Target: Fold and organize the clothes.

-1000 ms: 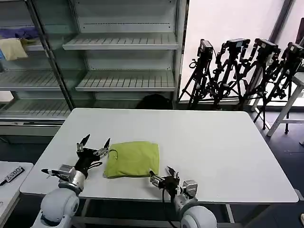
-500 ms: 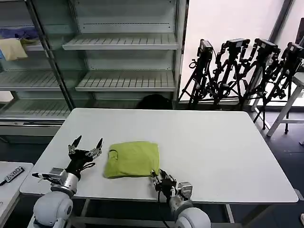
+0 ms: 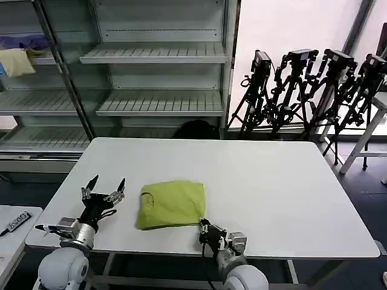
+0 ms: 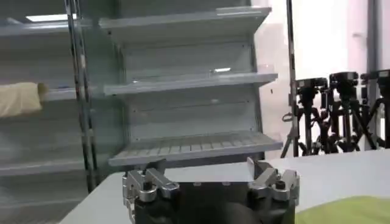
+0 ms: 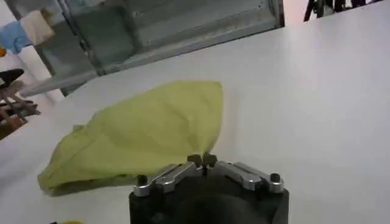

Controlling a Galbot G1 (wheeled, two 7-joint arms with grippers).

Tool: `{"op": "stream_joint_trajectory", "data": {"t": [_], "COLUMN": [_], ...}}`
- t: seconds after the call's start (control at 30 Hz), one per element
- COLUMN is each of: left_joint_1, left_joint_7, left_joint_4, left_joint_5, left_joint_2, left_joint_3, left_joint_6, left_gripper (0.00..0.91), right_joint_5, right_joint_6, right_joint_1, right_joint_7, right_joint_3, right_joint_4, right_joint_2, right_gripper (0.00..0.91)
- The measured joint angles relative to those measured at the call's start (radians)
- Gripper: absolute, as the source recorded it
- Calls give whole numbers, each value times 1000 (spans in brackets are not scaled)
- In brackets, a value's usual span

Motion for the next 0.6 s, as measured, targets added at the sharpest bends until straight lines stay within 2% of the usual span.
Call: {"op": "stream_joint_trajectory", "data": {"t": [0.6], "left_joint_1": [-1], "left_joint_7": [11], "left_joint_4": [12], "left_joint_5": [2], "left_joint_2": [-7], "left_joint_3": [13], "left_joint_6": [-10], "left_gripper": [907], "right_joint_5": [14], "right_joint_6": [13], "right_joint_1": [-159], "right_joint_7": [-48], "right_joint_3": [123], "right_joint_4": [95], "right_joint_2": [-20], "right_gripper": [0]}}
